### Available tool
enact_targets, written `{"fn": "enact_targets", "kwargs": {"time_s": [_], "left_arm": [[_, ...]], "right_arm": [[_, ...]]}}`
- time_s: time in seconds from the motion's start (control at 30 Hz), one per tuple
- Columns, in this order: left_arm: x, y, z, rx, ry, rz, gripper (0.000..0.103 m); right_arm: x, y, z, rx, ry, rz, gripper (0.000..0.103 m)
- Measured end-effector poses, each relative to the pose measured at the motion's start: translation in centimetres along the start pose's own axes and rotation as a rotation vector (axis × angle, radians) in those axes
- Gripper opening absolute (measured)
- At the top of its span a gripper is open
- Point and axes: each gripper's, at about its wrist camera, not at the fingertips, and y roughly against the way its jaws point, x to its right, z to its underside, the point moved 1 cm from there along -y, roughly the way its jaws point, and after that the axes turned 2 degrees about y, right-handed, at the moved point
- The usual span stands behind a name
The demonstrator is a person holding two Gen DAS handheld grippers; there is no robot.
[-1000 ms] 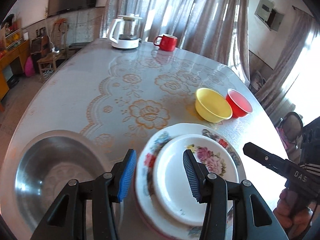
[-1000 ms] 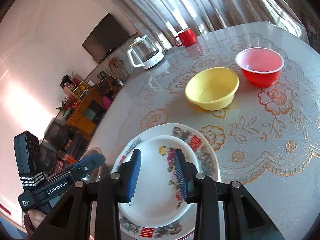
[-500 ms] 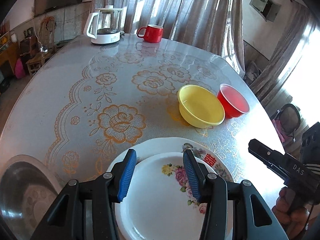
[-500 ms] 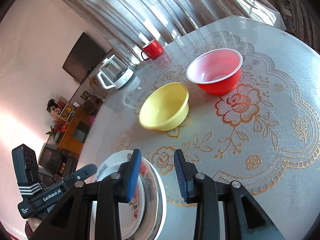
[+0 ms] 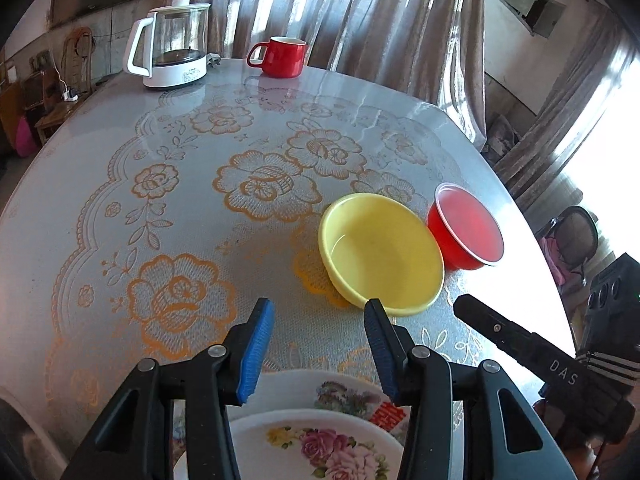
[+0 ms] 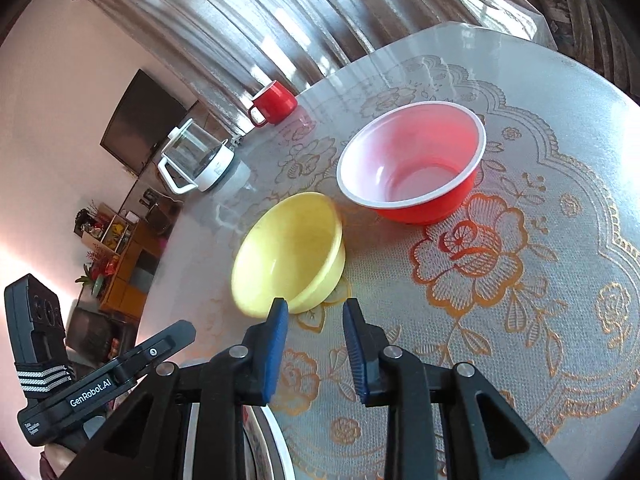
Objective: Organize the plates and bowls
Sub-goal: 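Move both tools to the yellow bowl and grasp its rim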
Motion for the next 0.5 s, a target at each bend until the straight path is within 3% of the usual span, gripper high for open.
{"fn": "enact_targets", "kwargs": {"time_s": [0.33, 0.5], "left_arm": [[0.1, -5.1, -2.6, -0.068, 0.031, 0.009, 0.043], [0.5, -7.3, -2.3, -0.129, 0.029, 0.052, 0.018]], "right_arm": [[0.2, -3.3, -2.1, -0.030, 0.006, 0.067, 0.028], [0.4, -4.2, -2.0, -0.046, 0.007, 0.068, 0.015]]}}
